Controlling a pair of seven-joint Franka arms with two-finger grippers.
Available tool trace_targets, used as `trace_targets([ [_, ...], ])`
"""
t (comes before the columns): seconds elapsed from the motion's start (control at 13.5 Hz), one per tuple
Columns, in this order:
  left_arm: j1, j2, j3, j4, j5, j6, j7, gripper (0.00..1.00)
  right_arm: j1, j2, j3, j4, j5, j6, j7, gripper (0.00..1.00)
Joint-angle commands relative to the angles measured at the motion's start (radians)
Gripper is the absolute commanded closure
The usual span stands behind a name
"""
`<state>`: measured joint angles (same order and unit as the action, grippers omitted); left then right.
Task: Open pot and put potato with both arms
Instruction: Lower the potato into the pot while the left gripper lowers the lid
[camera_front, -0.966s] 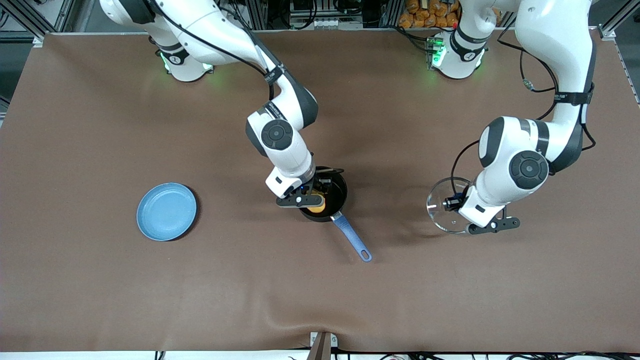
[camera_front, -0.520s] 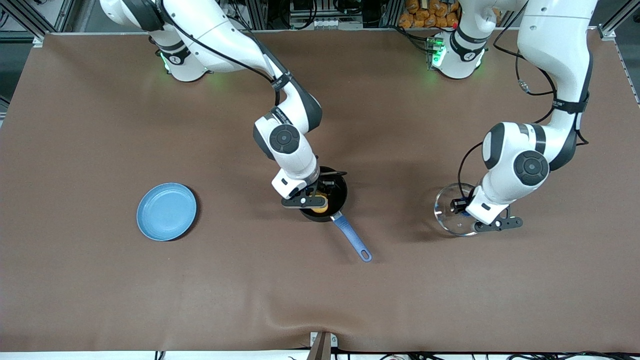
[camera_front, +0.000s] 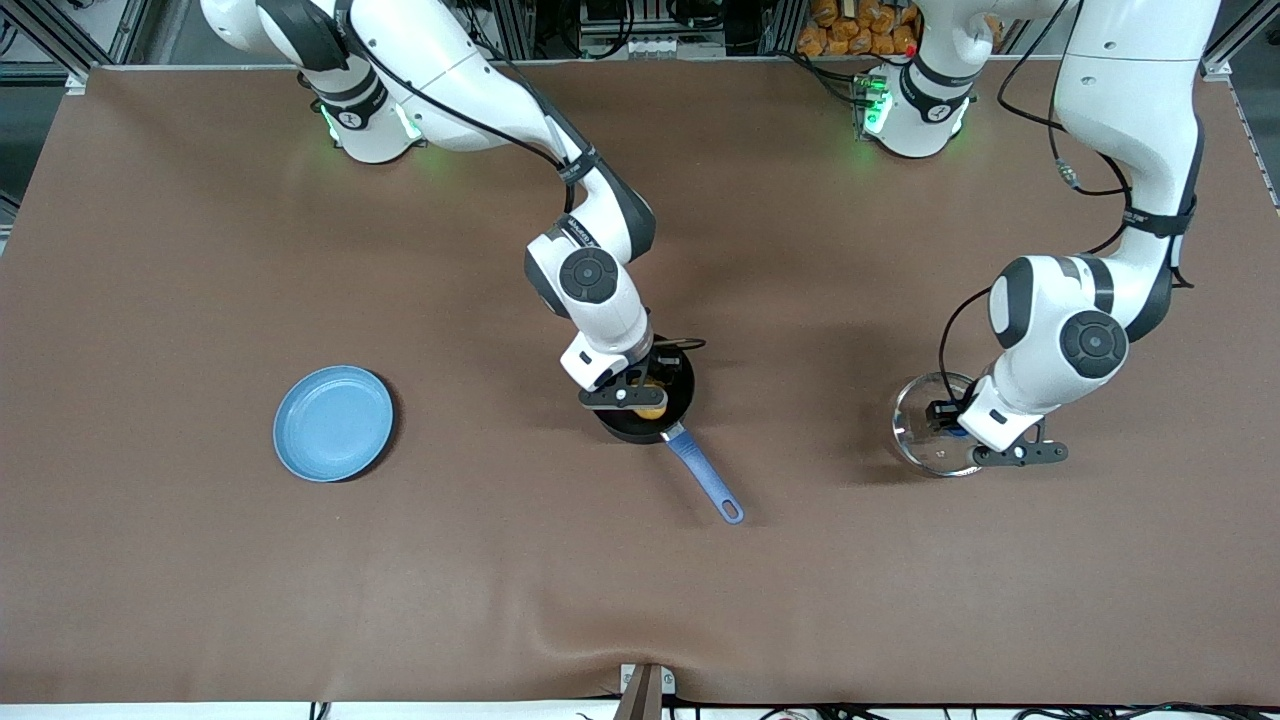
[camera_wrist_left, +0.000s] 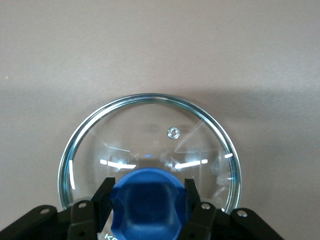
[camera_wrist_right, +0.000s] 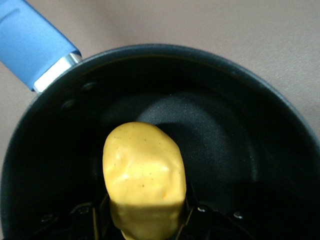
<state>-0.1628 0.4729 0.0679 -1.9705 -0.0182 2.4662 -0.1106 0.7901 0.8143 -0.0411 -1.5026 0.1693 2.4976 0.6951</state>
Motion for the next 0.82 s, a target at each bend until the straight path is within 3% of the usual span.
trace_targets([
  [0.0,-0.004,-0.016,-0.016,-0.074,0.006,0.118,0.005,1.00,0.012,0.020,-0.014,0.025,-0.025,0.006,0.030,1.00],
  [0.15,-0.001,-0.011,-0.022,-0.100,0.006,0.174,0.005,1.00,0.011,0.019,-0.014,0.028,-0.025,0.003,0.058,0.66],
  [0.22,0.005,-0.011,-0.023,-0.102,0.006,0.175,0.006,1.00,0.009,0.019,-0.014,0.030,-0.025,-0.002,0.060,0.41],
  [0.37,0.005,-0.013,-0.025,-0.114,0.006,0.175,0.006,1.00,0.008,0.013,-0.017,0.032,-0.027,-0.008,0.058,0.28],
  [0.45,0.005,-0.014,-0.025,-0.113,0.006,0.174,0.006,0.51,0.009,0.008,-0.025,0.032,-0.028,-0.016,0.057,0.19],
  [0.52,0.006,-0.019,-0.025,-0.113,0.006,0.174,0.008,0.01,0.011,0.003,-0.029,0.033,-0.031,-0.025,0.057,0.01],
  [0.74,0.006,-0.043,-0.025,-0.105,0.006,0.163,0.005,0.00,0.001,-0.017,-0.030,0.035,-0.040,-0.057,0.049,0.00],
])
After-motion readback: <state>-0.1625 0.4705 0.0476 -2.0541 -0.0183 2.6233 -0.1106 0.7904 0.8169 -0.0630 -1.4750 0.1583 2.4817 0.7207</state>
